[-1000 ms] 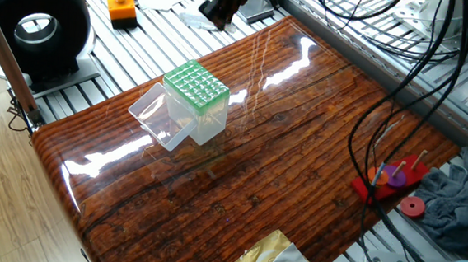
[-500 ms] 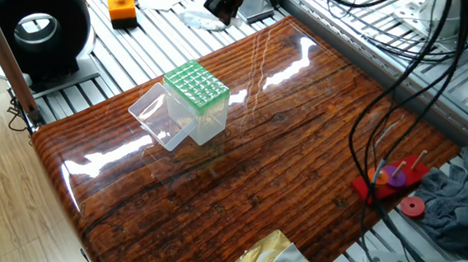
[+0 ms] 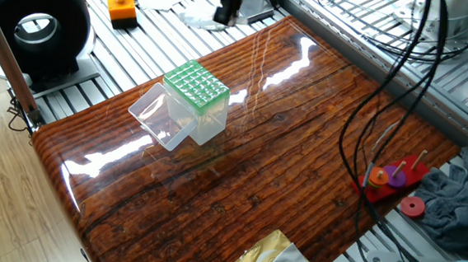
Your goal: Insert a large pipette tip into the holder for large pipette tips
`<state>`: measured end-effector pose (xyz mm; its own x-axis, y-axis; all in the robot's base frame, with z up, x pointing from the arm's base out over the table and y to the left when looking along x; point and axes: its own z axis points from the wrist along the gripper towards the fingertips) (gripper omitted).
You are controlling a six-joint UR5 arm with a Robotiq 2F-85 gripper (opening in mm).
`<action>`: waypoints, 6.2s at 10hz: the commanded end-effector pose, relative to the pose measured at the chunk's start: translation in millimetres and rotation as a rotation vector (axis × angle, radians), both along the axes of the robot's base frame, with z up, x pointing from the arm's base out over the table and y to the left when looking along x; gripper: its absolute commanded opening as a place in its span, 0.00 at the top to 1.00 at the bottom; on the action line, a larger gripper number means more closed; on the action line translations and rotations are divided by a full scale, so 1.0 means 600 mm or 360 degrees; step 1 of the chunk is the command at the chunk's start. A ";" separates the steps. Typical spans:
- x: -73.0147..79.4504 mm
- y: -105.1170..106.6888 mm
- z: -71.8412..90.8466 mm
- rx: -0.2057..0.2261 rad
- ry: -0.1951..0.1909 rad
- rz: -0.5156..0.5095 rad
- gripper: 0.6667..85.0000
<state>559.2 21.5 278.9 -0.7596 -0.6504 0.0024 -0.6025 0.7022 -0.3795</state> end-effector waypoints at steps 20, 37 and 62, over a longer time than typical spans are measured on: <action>-0.056 -0.084 0.010 -0.0744 0.0551 0.0416 1.00; -0.023 -0.031 -0.024 -0.0564 0.0458 0.0614 1.00; 0.004 0.062 0.042 -0.0936 0.0804 0.0400 1.00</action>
